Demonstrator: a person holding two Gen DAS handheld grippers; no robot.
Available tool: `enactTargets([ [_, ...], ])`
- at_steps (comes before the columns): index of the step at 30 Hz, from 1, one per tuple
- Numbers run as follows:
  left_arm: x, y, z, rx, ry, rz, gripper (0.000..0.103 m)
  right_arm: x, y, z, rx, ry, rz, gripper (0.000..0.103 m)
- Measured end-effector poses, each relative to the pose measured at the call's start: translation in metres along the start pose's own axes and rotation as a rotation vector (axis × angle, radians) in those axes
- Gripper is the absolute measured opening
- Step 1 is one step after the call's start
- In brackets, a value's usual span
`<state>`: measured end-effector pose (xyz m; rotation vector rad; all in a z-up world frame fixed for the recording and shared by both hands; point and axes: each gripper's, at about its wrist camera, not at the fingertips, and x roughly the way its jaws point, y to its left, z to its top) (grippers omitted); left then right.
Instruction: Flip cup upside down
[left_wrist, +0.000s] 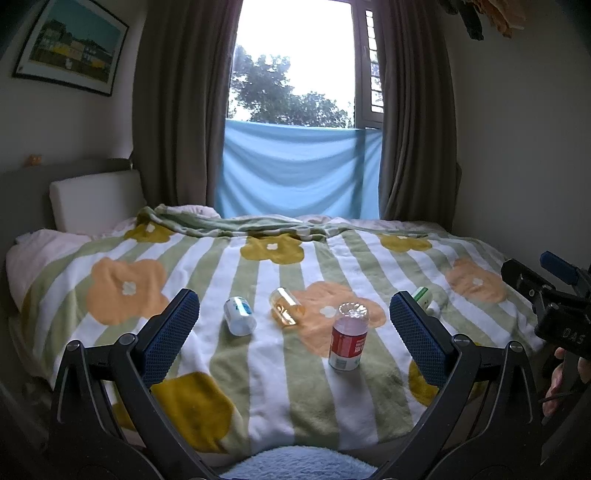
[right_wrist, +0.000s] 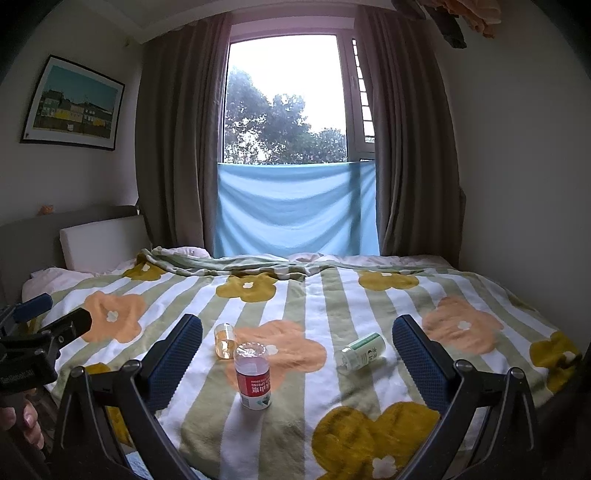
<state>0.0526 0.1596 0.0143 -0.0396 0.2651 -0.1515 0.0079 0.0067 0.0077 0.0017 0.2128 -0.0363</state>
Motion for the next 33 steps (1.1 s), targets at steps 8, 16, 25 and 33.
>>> enactTargets([
  [8,-0.0015,0.0028,0.0034,0.000,-0.012,-0.002,0.103,-0.0022,0.0017,0.0017,0.003,-0.008,-0.011,0.103],
  [16,-0.0009,0.0019,0.0036,-0.001,-0.010,-0.005,0.103,-0.0024,0.0016,0.0023,0.005,-0.010,-0.014,0.103],
  [25,-0.0010,-0.0010,0.0082,0.015,-0.039,0.023,0.103,-0.0026,0.0014,0.0025,0.006,-0.012,-0.015,0.103],
  [33,0.0003,-0.0011,0.0069,0.022,-0.072,0.030,0.103,-0.0024,0.0017,0.0031,0.006,-0.011,-0.016,0.103],
])
